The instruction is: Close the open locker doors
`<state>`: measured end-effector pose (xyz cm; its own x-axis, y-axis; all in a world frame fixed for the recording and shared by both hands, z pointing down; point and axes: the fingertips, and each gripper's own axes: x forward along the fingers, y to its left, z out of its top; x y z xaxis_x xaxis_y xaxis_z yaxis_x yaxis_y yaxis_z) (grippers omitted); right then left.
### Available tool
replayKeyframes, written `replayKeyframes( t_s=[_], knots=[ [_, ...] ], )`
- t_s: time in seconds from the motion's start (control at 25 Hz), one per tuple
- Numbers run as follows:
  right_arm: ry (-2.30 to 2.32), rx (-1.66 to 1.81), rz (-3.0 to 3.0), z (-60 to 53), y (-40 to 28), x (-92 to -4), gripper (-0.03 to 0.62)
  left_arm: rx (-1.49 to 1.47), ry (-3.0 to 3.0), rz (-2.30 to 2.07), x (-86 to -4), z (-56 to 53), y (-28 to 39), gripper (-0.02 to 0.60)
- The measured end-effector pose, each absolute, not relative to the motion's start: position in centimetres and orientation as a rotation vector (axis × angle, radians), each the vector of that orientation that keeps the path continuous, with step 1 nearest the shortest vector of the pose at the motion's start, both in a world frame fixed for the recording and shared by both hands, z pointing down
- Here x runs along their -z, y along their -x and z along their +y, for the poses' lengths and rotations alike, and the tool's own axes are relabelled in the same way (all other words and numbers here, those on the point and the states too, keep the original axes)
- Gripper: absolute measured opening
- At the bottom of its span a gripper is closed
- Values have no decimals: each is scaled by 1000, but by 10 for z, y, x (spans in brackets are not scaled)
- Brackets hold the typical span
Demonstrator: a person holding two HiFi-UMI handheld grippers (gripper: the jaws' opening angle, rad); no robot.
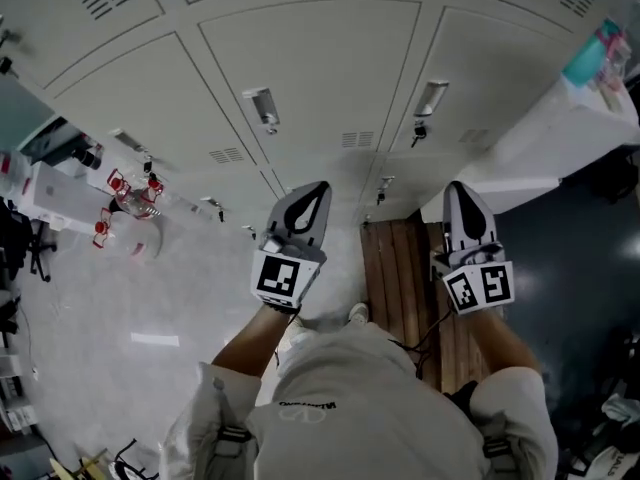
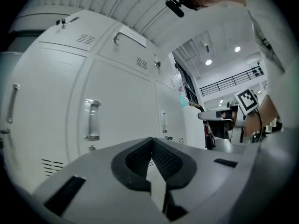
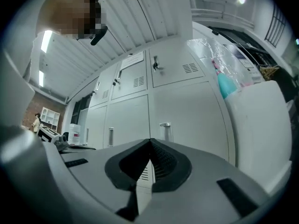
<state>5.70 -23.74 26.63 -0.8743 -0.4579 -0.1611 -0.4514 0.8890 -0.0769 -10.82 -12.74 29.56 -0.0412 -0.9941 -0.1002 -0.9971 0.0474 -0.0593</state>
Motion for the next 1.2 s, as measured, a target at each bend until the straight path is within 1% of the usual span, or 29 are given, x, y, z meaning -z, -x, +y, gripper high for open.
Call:
replayKeyframes(
  t_s=[0.24, 0.44, 0.72, 1.2],
  knots=[
    [640, 19, 2863, -187, -42, -239, 9, -64, 1853, 2427, -269, 1, 179, 3],
    [614, 32, 2841, -163, -26, -226, 8, -53, 1715, 2475, -262, 55, 210, 3],
    [592, 18, 2851, -137, -14, -224, 8, -74, 1667, 2512, -265, 81, 226, 3],
    [592, 19, 2871, -132, -8, -230, 8, -73, 1693, 2492, -268, 77, 225, 3]
  ],
)
